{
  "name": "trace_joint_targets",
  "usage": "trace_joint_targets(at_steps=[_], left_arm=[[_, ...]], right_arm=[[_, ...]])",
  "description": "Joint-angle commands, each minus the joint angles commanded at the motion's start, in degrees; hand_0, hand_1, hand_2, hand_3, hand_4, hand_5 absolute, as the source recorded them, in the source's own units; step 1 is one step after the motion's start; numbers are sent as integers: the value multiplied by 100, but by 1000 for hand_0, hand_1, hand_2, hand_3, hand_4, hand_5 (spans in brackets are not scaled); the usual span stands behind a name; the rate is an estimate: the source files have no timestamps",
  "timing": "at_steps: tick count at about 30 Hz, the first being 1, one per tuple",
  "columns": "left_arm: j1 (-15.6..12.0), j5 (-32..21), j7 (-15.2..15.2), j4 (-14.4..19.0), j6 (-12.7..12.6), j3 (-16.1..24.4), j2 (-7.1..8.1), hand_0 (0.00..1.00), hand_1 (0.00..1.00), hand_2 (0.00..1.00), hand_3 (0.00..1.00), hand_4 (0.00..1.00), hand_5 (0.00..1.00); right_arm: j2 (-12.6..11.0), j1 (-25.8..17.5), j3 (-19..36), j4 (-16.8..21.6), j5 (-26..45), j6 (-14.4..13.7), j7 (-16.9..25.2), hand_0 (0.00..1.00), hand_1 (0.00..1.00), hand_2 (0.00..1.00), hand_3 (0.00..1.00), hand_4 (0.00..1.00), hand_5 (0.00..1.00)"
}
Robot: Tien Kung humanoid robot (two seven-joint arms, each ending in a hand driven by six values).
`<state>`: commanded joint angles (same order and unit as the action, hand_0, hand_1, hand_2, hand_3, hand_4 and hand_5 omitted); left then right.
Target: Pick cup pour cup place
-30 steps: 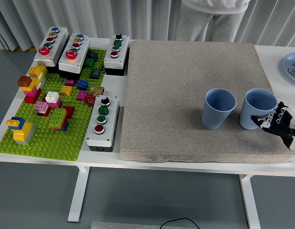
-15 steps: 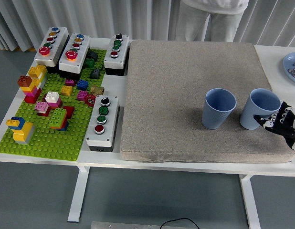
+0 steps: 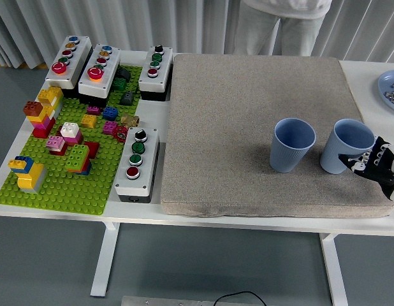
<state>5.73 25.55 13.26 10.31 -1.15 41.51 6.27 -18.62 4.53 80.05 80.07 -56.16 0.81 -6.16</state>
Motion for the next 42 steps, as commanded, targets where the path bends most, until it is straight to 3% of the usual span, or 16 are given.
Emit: trace_joint_targets(at_steps=[8, 19, 42], left_arm=[[-20, 3, 5, 0, 0, 1, 8, 733, 763, 820, 662, 504, 916], [-15, -10, -3, 0, -2, -10, 14, 733, 763, 821, 663, 503, 916], [-8, 25, 2, 0, -4, 26, 26, 733, 762, 821, 663, 503, 917]], right_arm=[[-19, -9, -5, 98, -165, -56, 11, 854, 772, 741, 774, 731, 86], [-59, 3, -111, 397, -667, -429, 105, 846, 770, 735, 773, 725, 82], [-106, 185, -490, 845, -2663, -1042, 332, 842, 765, 717, 771, 720, 85]])
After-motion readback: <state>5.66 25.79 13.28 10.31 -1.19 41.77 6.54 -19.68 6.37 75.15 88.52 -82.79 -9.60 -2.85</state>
